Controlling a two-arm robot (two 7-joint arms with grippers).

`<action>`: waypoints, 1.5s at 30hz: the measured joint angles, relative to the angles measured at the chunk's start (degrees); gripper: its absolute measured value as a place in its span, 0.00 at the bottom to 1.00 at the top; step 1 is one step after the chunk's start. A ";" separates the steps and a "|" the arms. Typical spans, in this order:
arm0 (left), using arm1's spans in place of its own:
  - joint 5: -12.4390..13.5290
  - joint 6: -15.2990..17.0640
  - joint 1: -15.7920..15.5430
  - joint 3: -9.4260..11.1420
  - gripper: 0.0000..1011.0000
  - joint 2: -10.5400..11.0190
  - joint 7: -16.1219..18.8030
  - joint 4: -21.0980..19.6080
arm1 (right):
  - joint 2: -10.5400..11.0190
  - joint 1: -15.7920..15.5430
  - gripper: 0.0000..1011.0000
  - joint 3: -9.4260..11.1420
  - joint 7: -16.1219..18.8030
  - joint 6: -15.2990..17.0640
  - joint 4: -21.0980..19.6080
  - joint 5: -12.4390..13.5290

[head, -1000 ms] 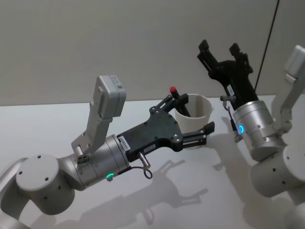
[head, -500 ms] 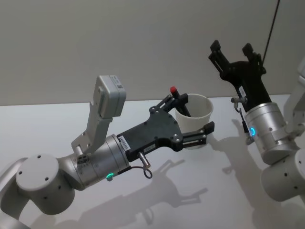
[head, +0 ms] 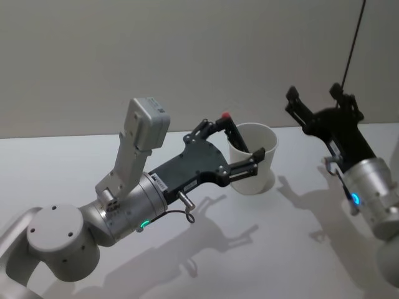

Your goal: Place the pen into the pen holder.

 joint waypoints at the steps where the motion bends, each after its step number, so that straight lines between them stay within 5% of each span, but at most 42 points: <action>1: 0.49 -0.03 -0.04 0.09 0.99 -0.05 1.19 0.17 | 0.81 -0.78 0.99 0.23 0.20 0.83 -0.69 -0.53; 15: 4.90 -0.29 -0.32 0.89 0.99 -0.45 11.51 1.58 | 7.60 -7.32 0.99 2.17 1.73 7.23 -6.52 -4.82; 33: 10.50 -0.63 -0.69 1.86 0.99 -0.92 24.61 3.35 | 8.42 -8.12 0.99 2.42 1.91 8.00 -7.20 -5.34; 45: 11.28 -0.67 -0.73 1.99 0.99 -0.99 26.42 3.59 | 8.42 -8.12 0.99 2.42 1.91 7.98 -7.20 -5.34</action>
